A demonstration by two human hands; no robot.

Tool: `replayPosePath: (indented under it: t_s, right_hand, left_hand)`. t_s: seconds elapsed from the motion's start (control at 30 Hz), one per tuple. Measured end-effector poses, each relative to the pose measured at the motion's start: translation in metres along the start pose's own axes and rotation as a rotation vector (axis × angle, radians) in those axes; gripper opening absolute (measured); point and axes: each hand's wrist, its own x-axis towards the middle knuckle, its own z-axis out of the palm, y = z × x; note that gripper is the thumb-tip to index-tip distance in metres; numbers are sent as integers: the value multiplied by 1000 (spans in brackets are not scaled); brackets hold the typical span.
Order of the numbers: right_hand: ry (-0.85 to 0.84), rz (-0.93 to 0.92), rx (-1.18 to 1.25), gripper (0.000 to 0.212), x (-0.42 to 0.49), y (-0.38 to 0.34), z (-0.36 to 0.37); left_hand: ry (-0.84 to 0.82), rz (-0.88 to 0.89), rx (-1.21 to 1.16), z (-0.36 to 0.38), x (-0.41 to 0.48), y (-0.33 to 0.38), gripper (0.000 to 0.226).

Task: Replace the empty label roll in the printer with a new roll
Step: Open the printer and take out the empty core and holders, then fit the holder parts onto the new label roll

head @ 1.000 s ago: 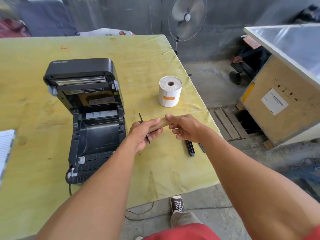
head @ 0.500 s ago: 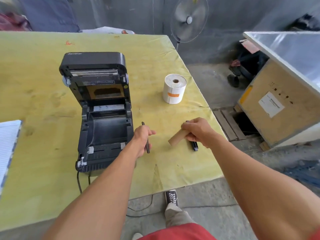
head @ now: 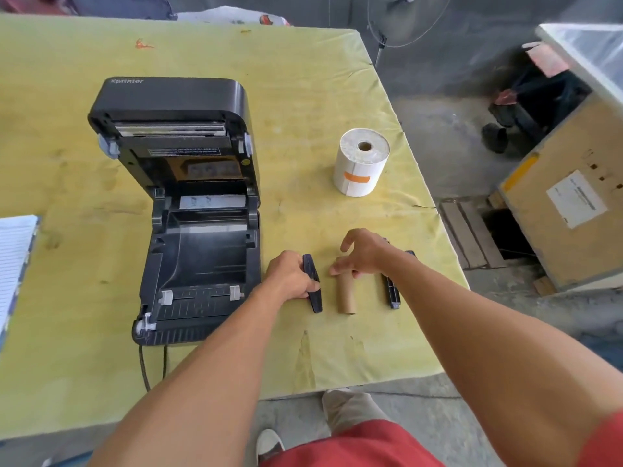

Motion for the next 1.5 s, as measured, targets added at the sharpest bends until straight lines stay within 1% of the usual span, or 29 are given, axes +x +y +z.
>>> replayPosePath:
  t_s: [0.07, 0.17, 0.27, 0.33, 0.43, 0.57, 0.77, 0.9, 1.1, 1.2, 1.33, 1.4, 1.5]
  right_hand:
    - [-6, -6, -1, 63, 3, -1, -3]
    - [27, -7, -8, 62, 7, 1, -7]
    - [50, -23, -16, 61, 3, -3, -5]
    - [58, -27, 4, 61, 2, -4, -5]
    - [67, -18, 25, 62, -4, -3, -5]
    - [93, -16, 35, 72, -16, -5, -10]
    - [142, -11, 18, 58, -41, -8, -24]
    - [193, -6, 2, 55, -59, -8, -28]
    - [258, 2, -6, 45, -68, -2, -29]
    - [304, 1, -10, 40, -62, 5, -33]
    - [409, -48, -10, 38, -46, 5, -54]
    - [460, -73, 0, 41, -36, 1, -70]
    - [496, -132, -69, 47, -17, -6, -95]
  left_hand:
    - [19, 12, 89, 0, 4, 1, 26]
    - [34, 44, 233, 3, 8, 6, 39]
    - [101, 73, 367, 4, 4, 10, 49]
    - [122, 79, 417, 7, 3, 12, 57]
    - [116, 67, 428, 8, 1, 14, 61]
    - [99, 90, 421, 2, -4, 17, 58]
    - [106, 172, 435, -10, -14, 23, 47]
    - [122, 265, 516, -25, -19, 27, 44]
    - [209, 399, 650, -47, -23, 48, 40]
    - [250, 441, 668, -52, -21, 65, 40]
    - [252, 425, 656, -48, -8, 82, 39]
    - [241, 381, 613, -41, 2, 89, 37]
    - [231, 297, 510, -26, 20, 97, 36]
